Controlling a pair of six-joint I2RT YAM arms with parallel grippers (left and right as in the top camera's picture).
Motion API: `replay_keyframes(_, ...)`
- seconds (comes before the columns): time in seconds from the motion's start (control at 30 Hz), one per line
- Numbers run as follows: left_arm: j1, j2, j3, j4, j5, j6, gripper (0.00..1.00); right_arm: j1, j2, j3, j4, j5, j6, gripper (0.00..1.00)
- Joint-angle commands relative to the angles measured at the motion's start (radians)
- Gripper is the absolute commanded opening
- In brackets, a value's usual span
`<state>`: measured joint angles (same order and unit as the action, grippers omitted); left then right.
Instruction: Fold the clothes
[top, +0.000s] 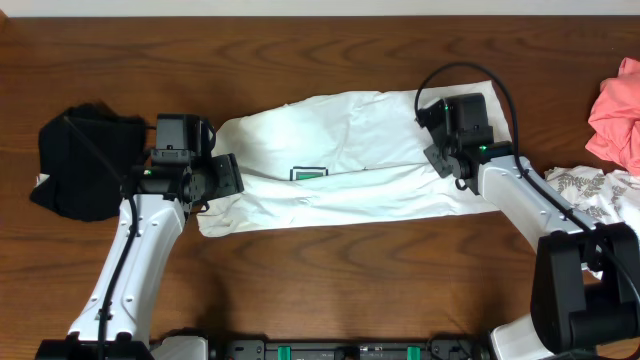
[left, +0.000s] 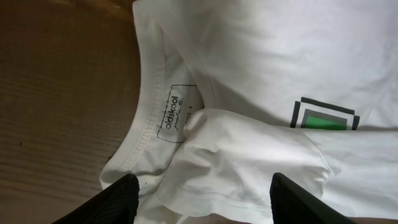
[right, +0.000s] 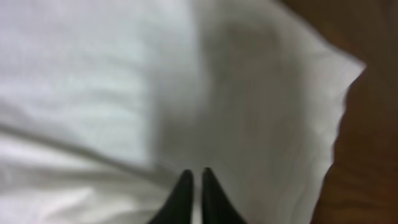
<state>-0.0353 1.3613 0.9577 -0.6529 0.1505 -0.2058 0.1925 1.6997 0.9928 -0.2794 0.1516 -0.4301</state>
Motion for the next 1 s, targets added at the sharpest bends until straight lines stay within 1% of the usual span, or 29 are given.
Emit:
replay_keyframes(0.0, 0.004, 0.008, -0.005, -0.01, 0.003, 0.002, 0.68, 0.002, 0.002, 0.015, 0.029, 0.005, 0.015, 0.13)
replay_keyframes(0.07, 0.004, 0.008, -0.005, -0.017, 0.003, 0.002, 0.68, 0.002, 0.013, 0.015, 0.025, 0.005, 0.015, 0.13)
replay_keyframes(0.1, 0.004, 0.008, -0.005, -0.021, 0.003, 0.002, 0.68, 0.002, 0.013, 0.015, 0.011, 0.005, 0.015, 0.15)
replay_keyframes(0.13, 0.004, 0.008, -0.005, -0.024, 0.003, 0.002, 0.68, 0.004, 0.013, 0.015, -0.016, 0.001, 0.015, 0.2)
replay_keyframes(0.17, 0.004, 0.008, -0.005, -0.027, 0.003, 0.002, 0.68, 0.008, 0.01, 0.015, -0.05, -0.007, 0.024, 0.21)
replay_keyframes(0.2, 0.004, 0.008, -0.005, -0.028, 0.003, 0.002, 0.68, 0.013, 0.006, 0.015, -0.091, -0.014, 0.049, 0.2)
replay_keyframes(0.23, 0.004, 0.008, -0.005, -0.028, 0.003, 0.002, 0.68, 0.019, 0.002, 0.015, -0.132, -0.019, 0.075, 0.16)
replay_keyframes(0.3, 0.004, 0.008, -0.005, -0.026, 0.003, 0.002, 0.68, 0.03, -0.016, 0.016, -0.237, -0.029, 0.164, 0.04)
replay_keyframes(0.33, 0.004, 0.008, -0.005, -0.026, 0.003, 0.002, 0.68, 0.033, -0.028, 0.016, -0.276, -0.029, 0.222, 0.01)
replay_keyframes(0.43, 0.004, 0.008, -0.005, -0.027, 0.003, 0.002, 0.68, 0.033, -0.069, 0.016, -0.368, -0.037, 0.367, 0.01)
replay_keyframes(0.47, 0.004, 0.008, -0.005, -0.026, 0.003, 0.002, 0.68, 0.03, -0.083, 0.015, -0.385, -0.053, 0.396, 0.01)
replay_keyframes(0.6, 0.004, 0.008, -0.005, -0.027, 0.003, 0.002, 0.68, 0.027, -0.112, 0.015, -0.425, -0.176, 0.431, 0.02)
replay_keyframes(0.7, 0.004, 0.008, -0.005, -0.029, 0.003, 0.002, 0.68, 0.027, -0.101, 0.002, -0.437, -0.164, 0.471, 0.03)
replay_keyframes(0.77, 0.004, 0.008, -0.005, -0.032, 0.003, 0.002, 0.68, 0.026, -0.087, -0.019, -0.41, -0.125, 0.502, 0.03)
replay_keyframes(0.97, 0.004, 0.008, -0.005, -0.041, 0.008, 0.002, 0.68, 0.014, -0.039, -0.093, -0.24, -0.095, 0.505, 0.04)
